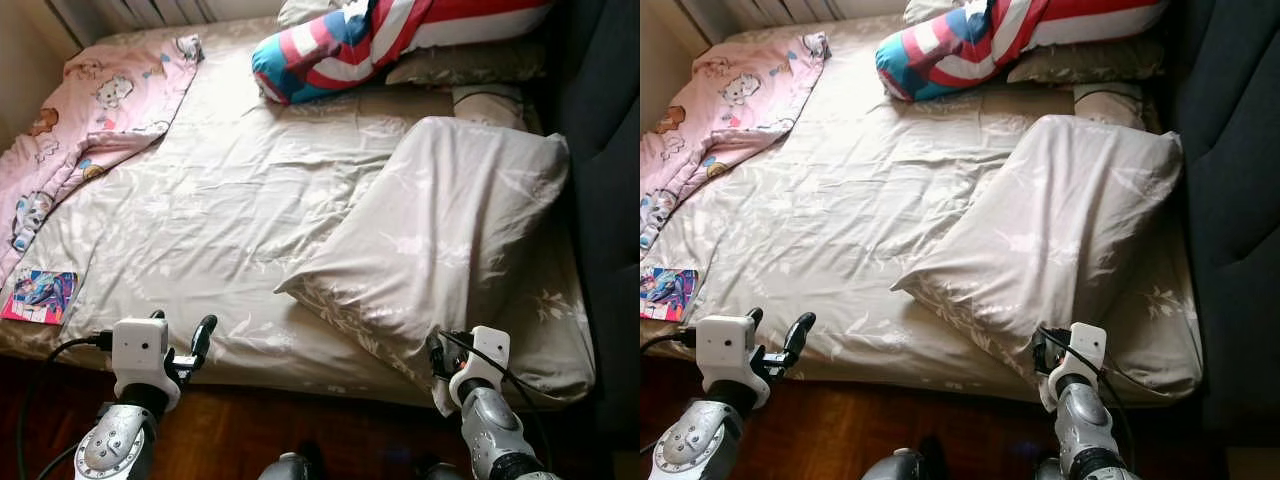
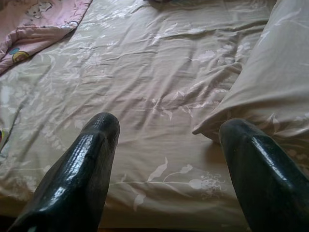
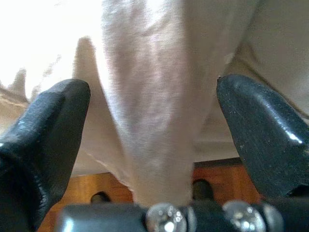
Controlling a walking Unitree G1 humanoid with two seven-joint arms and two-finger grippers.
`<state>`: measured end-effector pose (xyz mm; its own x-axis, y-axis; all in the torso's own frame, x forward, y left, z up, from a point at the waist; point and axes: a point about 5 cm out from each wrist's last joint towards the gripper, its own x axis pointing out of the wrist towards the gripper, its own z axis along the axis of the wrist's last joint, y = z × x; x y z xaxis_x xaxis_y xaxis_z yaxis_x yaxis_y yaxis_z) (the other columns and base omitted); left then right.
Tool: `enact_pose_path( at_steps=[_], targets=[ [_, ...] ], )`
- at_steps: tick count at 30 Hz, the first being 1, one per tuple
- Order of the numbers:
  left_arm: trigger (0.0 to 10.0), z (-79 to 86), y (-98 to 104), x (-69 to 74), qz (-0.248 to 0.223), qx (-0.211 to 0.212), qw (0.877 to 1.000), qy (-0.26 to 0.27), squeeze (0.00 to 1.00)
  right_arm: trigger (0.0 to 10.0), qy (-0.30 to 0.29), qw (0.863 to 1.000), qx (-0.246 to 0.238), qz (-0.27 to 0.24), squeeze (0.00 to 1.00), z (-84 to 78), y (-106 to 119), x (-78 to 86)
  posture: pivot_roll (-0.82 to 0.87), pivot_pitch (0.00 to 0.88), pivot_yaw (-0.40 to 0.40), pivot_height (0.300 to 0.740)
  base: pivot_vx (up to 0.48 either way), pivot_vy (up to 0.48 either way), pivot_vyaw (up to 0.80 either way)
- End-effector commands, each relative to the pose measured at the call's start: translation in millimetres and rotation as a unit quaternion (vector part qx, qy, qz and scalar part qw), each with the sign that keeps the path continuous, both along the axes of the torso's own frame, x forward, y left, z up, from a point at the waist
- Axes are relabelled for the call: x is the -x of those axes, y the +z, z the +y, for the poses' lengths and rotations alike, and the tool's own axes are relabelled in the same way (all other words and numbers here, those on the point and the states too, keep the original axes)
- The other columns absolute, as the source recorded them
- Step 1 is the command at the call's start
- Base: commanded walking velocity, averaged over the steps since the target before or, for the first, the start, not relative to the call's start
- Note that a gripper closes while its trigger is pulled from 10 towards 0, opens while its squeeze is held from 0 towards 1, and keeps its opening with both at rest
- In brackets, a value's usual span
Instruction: Clean up the room
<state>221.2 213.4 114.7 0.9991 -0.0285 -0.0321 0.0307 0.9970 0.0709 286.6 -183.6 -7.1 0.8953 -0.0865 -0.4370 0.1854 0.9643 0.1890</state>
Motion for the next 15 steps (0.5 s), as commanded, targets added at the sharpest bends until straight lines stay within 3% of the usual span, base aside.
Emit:
enact_pose_path(
  at_steps=[1,9,15],
  targets=[
    [10.0,8.9,1.4,7.5,0.01,-0.008,1.0,0.011,0.0,10.0,0.008,1.0,-0.022,0.019,0.0,11.9,-8.1,5.9,0.24,0.314,0.207,0.74,0.0,0.0,0.0],
    [10.0,10.3,8.6,16.8,0.016,-0.011,1.0,0.016,0.0,10.0,0.028,0.999,-0.004,0.024,0.0,22.9,-9.0,5.8,0.29,0.339,0.222,0.74,0.0,0.0,0.0],
    [10.0,9.2,14.8,24.5,0.024,-0.009,0.999,0.021,0.0,10.0,0.023,0.999,0.017,0.014,0.0,18.2,-6.8,5.1,0.29,0.369,0.213,0.74,0.0,0.0,0.0]
  ],
)
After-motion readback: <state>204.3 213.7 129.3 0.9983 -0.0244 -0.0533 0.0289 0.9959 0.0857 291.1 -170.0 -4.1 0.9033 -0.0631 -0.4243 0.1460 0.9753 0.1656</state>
